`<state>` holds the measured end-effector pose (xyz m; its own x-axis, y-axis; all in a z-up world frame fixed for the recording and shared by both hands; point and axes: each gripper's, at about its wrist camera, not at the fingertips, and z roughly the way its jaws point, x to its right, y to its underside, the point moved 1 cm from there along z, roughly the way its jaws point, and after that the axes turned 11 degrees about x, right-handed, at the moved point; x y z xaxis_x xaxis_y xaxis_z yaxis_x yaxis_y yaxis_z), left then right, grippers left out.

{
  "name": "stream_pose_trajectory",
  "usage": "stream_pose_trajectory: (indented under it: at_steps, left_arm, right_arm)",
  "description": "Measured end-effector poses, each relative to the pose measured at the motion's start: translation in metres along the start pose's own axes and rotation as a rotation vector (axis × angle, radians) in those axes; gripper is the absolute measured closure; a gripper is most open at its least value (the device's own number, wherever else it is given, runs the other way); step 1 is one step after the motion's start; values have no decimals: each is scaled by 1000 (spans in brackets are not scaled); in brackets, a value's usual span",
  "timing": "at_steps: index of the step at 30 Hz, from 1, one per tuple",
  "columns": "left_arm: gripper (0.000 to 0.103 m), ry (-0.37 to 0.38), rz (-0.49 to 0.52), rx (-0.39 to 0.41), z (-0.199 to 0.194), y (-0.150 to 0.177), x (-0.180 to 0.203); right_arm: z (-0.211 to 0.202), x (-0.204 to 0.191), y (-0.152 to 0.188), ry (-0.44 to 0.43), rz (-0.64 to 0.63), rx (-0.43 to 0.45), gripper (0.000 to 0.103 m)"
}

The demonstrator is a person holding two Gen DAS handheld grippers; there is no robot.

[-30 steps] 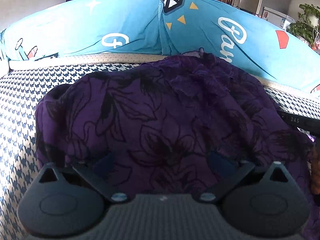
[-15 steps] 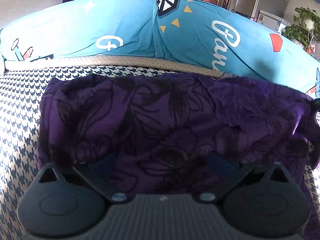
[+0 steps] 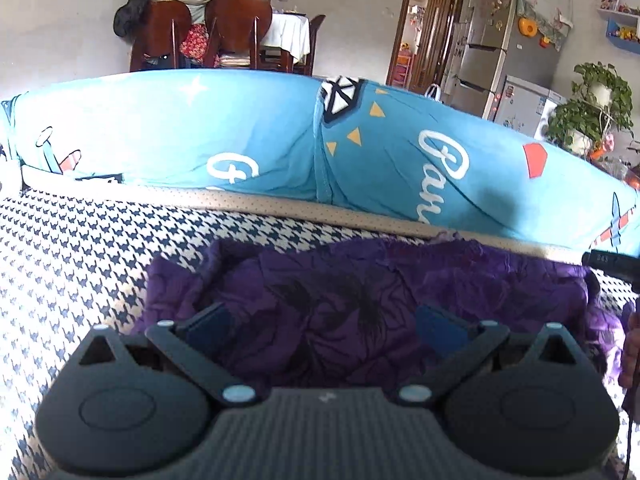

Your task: Fold clothes

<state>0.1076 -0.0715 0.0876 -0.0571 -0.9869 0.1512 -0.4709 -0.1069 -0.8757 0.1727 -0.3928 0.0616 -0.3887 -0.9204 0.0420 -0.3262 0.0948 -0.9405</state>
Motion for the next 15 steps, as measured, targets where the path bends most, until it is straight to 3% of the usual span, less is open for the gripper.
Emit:
stream_pose_trajectory:
  at_steps: [6,10,15]
  left_arm:
    - [0,-90,-93,20,11,-17,-40]
    - [0,-143,-169,-8,24,-18,-64]
    - [0,-150,-278,-77,46,-8,-88]
  right_arm:
    - [-20,-30,5,-128,-21,-26,62]
    - [-30,-48,16,-208,-32,-72,61]
    - [-43,-63,24,-281,-31,-112,61]
